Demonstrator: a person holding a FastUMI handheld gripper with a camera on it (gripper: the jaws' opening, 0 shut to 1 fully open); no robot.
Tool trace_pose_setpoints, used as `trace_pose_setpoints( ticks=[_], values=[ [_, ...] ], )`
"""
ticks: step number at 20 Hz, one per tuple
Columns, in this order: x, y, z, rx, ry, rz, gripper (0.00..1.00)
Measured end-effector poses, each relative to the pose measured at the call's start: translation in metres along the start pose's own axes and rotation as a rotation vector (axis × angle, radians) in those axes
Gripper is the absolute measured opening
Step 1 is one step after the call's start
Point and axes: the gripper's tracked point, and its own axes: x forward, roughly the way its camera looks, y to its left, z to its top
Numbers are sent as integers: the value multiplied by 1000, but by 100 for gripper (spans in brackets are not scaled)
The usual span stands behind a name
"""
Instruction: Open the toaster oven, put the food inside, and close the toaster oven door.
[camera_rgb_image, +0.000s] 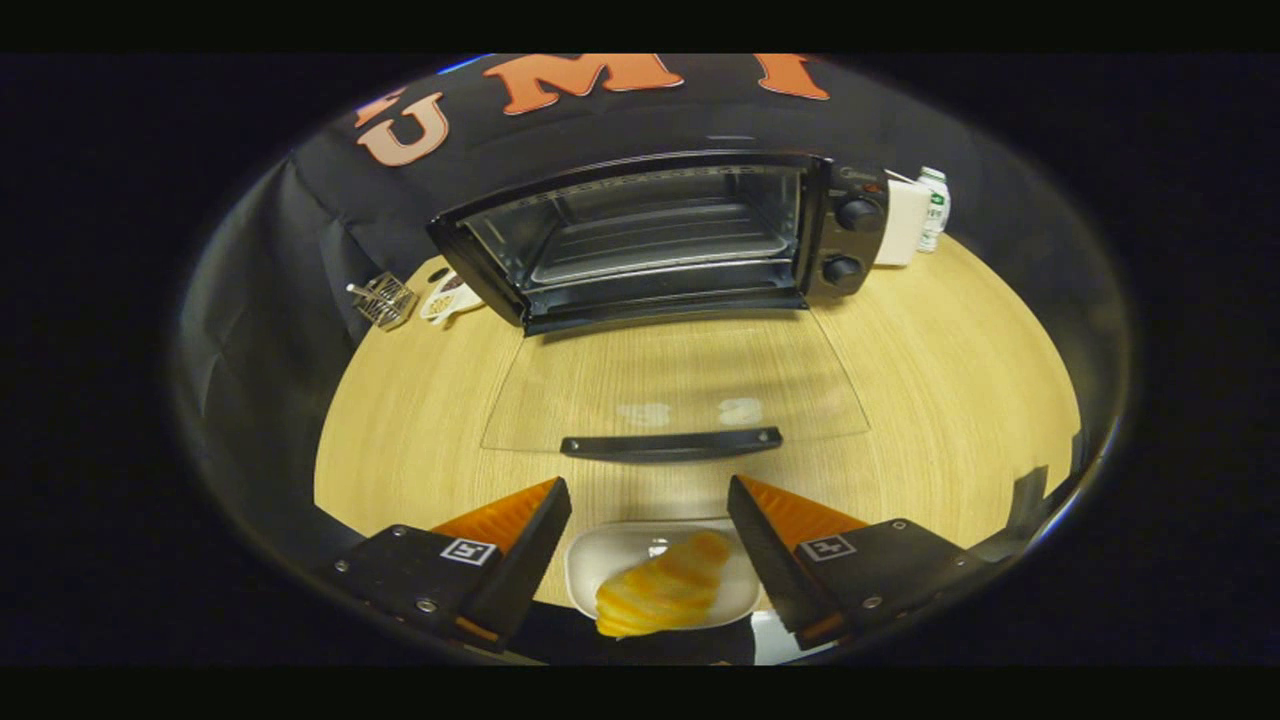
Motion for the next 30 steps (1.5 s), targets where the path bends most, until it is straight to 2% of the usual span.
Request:
trace_pose_setpoints(
  ticks=[1,4,12,17,21,24,25,27,30],
  values=[
    [-7,-2,-9,0,21,-20,98],
    [-22,-7,-41,-15,101,-75,100],
    [-30,5,-116,127,227,-170,100],
    [-6,3,-138,174,267,-207,97],
    [6,3,-141,141,283,-225,92],
    [9,6,-140,172,295,-205,82],
    [8,9,-140,185,297,-181,73],
    [4,16,-134,237,266,-115,65],
    [-7,27,-120,309,200,3,62]
  ],
)
